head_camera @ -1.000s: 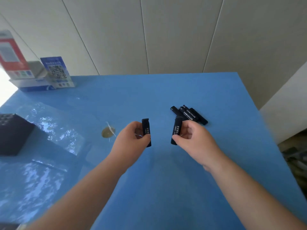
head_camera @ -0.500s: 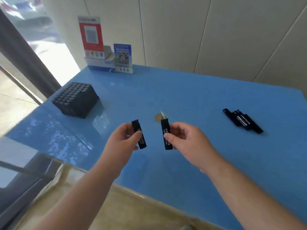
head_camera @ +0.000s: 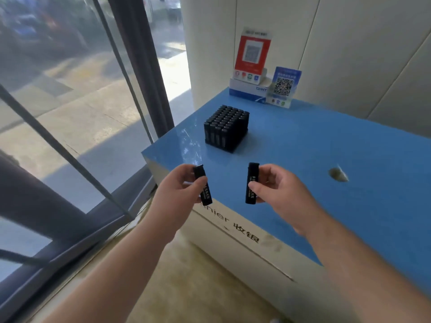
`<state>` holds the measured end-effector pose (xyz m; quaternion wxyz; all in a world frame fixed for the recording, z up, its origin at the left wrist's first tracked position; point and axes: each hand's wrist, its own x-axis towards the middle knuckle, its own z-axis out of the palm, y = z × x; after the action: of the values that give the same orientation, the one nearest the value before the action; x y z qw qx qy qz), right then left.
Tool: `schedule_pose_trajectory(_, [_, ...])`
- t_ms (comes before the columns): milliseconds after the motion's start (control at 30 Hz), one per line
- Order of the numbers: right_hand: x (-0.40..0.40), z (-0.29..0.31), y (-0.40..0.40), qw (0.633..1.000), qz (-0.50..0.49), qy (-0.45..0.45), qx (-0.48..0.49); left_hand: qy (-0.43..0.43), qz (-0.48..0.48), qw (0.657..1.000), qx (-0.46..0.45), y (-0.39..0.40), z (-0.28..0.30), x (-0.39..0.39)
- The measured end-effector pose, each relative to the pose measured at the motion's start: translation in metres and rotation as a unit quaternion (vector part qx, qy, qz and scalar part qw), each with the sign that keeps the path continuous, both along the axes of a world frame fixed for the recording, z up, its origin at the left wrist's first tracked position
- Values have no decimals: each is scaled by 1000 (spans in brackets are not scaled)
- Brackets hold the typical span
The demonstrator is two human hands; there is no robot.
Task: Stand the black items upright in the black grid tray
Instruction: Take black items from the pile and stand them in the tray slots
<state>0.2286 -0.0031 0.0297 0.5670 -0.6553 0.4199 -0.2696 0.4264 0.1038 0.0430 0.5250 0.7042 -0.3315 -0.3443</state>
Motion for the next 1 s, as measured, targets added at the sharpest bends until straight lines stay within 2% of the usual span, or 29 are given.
schedule_pose_trajectory(200, [55,-3,4,1000,6,-4,5,18,23,1000,-5,3,-7,46])
schedule_pose_trajectory(300, [76,-7,-8,999,5,-37,28,-15,-1,1000,5,-10,-13,62])
schedule_pose_trajectory(567, [129,-11,-70,997,-12,-81,7,-64,-10,998,16,-79,-13,117])
schedule_pose_trajectory(733, [150,0,-110,993,-46,-105,1,-34,-26,999,-18,-126,0,145])
schedule_pose_trajectory(1000, [151,3,-155,983,-166,-69,-32,-19,-158,986,-51,-222,13,158])
